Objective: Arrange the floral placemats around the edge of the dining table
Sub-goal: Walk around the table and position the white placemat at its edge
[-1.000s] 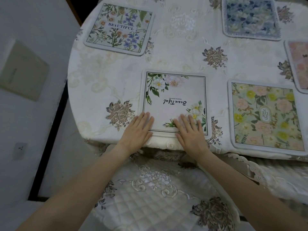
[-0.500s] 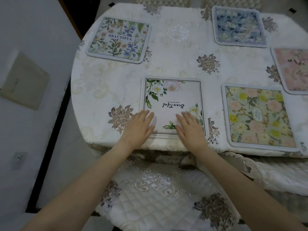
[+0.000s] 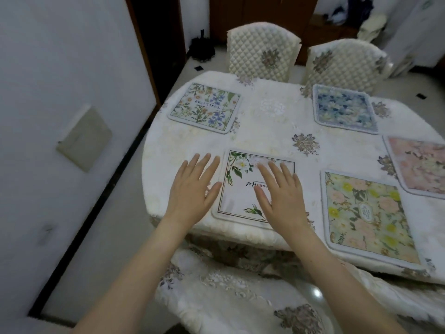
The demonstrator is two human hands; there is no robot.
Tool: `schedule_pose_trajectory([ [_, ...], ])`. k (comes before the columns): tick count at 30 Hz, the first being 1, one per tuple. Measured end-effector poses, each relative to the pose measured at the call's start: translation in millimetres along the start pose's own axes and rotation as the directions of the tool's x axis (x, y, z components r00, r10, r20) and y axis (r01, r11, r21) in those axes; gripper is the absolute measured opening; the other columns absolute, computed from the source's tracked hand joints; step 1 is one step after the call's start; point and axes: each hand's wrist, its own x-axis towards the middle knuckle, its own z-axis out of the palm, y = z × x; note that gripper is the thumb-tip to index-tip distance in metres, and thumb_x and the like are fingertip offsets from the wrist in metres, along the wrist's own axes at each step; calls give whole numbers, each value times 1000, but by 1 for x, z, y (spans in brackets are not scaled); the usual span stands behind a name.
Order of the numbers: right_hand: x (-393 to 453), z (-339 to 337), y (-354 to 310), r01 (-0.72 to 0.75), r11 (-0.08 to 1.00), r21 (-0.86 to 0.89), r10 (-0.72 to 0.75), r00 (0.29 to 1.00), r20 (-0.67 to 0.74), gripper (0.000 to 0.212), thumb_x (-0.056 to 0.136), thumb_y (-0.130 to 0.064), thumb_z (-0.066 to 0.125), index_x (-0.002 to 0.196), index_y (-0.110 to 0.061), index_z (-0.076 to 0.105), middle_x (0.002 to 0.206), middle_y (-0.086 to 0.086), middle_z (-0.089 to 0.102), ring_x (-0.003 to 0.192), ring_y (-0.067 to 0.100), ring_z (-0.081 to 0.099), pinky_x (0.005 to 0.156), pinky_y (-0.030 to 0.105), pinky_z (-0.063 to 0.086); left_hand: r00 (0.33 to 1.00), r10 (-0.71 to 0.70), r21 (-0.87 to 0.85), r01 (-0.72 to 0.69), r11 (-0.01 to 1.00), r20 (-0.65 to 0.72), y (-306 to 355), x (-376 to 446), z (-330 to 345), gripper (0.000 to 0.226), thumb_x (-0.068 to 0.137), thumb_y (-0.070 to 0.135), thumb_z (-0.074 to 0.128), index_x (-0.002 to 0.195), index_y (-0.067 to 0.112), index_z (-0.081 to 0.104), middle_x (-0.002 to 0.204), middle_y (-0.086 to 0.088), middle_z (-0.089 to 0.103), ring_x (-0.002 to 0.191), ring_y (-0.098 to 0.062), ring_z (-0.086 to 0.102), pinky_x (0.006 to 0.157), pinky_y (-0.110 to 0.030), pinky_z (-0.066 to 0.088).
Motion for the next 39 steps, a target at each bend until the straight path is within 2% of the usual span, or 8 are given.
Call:
schedule_pose_trajectory([
  [10, -46, 55, -40, 74, 997, 20, -77, 975, 210, 53, 98, -46, 28, 148, -28, 26, 155, 2, 30, 147, 25, 16, 118, 52, 14, 959, -216, 34, 213, 976, 183, -12, -101, 7, 55, 95, 47, 22, 148, 31, 17, 153, 1, 31, 143, -22, 19, 118, -42, 13],
  [14, -52, 69, -68, 44, 999, 27, -49, 969, 243, 51, 98, -43, 31, 147, -26, 29, 154, 2, 33, 146, 26, 20, 117, 53, 19, 954, -225, -1, 230, 973, 199, -28, -112, 2, 54, 95, 48, 23, 145, 27, 26, 150, -1, 36, 143, -22, 21, 118, -41, 14],
  [17, -56, 76, -97, 21, 999, 38, -28, 980, 196, 51, 98, -42, 31, 146, -25, 32, 151, 3, 38, 144, 25, 25, 116, 51, 22, 974, -172, -29, 179, 983, 149, -49, -113, -10, 52, 96, 46, 28, 144, 27, 27, 146, -2, 43, 139, -22, 30, 114, -37, 16],
  [20, -56, 81, -135, -19, 997, 73, 12, 994, 105, 52, 96, -43, 30, 144, -24, 35, 149, 2, 42, 142, 25, 30, 115, 48, 22, 989, -97, -46, 103, 994, 113, -84, -119, -23, 50, 95, 42, 35, 142, 23, 34, 142, -2, 47, 135, -22, 36, 113, -32, 19],
  [24, -48, 99, -198, -65, 993, 96, 60, 997, 49, 51, 95, -40, 32, 144, -24, 36, 149, 2, 42, 143, 24, 28, 115, 49, 23, 983, -44, -94, 62, 994, 178, -157, -132, -39, 51, 95, 41, 32, 140, 19, 37, 141, -7, 49, 133, -26, 41, 111, -42, 29],
  [28, -37, 129, -263, -94, 992, 80, 84, 988, 127, 48, 98, -36, 37, 144, -23, 37, 152, 2, 37, 145, 24, 22, 118, 47, 18, 968, -47, -51, 61, 997, 246, -240, -147, -62, 52, 94, 41, 31, 140, 16, 39, 140, -10, 49, 132, -28, 41, 112, -40, 22],
  [31, -26, 145, -307, -119, 988, 95, 103, 981, 162, 47, 98, -32, 41, 144, -22, 37, 151, 4, 37, 145, 25, 22, 118, 48, 18, 964, -75, -45, 90, 995, 255, -287, -156, -80, 52, 95, 42, 29, 140, 17, 38, 139, -9, 50, 132, -29, 41, 111, -41, 25],
  [39, 26, 160, -367, -43, 996, 75, 30, 986, 164, 48, 98, -37, 35, 145, -23, 34, 151, 7, 38, 144, 27, 23, 117, 49, 21, 972, -124, -68, 140, 988, 202, -346, -147, -105, 53, 95, 43, 26, 141, 18, 36, 142, -8, 47, 133, -27, 39, 111, -43, 30],
])
